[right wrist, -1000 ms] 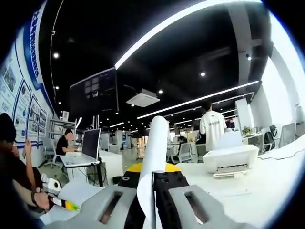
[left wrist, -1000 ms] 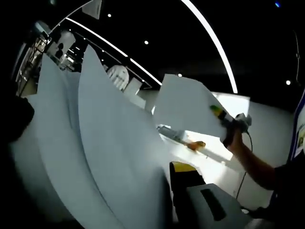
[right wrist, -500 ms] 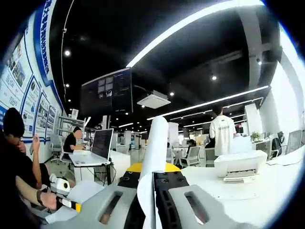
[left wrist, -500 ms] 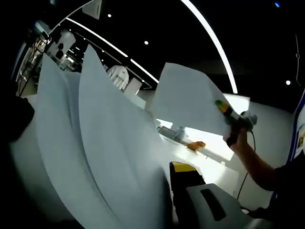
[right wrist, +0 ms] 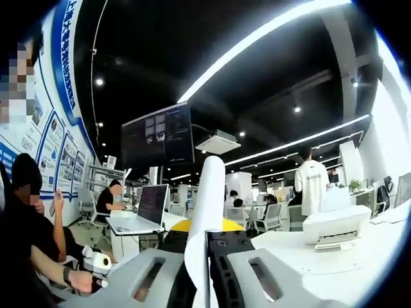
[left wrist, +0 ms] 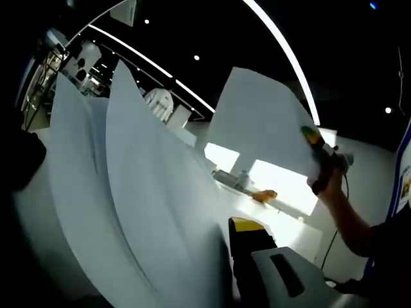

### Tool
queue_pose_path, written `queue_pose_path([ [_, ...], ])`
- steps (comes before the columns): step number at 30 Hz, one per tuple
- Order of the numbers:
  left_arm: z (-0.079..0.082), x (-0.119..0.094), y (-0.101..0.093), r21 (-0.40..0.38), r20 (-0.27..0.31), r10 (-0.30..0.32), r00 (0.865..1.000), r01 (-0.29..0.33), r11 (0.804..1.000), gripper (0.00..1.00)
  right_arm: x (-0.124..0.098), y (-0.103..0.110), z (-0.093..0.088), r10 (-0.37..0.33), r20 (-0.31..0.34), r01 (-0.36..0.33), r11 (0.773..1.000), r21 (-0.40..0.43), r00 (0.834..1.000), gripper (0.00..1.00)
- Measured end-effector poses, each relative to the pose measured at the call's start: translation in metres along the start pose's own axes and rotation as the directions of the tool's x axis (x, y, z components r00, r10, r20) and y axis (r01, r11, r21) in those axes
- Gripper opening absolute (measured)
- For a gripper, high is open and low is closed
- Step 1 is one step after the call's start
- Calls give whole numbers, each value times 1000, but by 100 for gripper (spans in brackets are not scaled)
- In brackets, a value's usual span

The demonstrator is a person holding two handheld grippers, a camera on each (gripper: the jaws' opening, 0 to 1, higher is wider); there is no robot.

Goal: Organize the stack of printing papers by aligning and flattening the scattered papers on the table

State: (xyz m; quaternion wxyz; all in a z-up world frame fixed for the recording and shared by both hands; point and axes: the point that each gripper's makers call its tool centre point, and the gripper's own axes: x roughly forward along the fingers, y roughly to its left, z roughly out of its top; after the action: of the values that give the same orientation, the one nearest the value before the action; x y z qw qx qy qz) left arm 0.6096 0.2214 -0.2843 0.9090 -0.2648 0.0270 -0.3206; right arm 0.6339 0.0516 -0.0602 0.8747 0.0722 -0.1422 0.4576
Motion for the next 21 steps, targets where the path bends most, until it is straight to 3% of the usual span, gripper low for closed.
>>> queue_pose_path([
  [7,0,0,1,4,1,-1,1000,1,1000,15,1,13,0,33,-1,-33,999,12,999,0],
  [12,1,-1,1,3,3,-1,1000,1,1000,15,-1,21,-1,54,19,-56,993,108,998,0],
  [14,1,-1,0,3,4,-2,1000,2,1000,15,-1,25,-4,65,21,-68,986,150,998,0],
  [21,1,-1,-1,1,5,-2,1000,2,1000,15,3,28,-24,67,-9,-64,986,156,998,0],
])
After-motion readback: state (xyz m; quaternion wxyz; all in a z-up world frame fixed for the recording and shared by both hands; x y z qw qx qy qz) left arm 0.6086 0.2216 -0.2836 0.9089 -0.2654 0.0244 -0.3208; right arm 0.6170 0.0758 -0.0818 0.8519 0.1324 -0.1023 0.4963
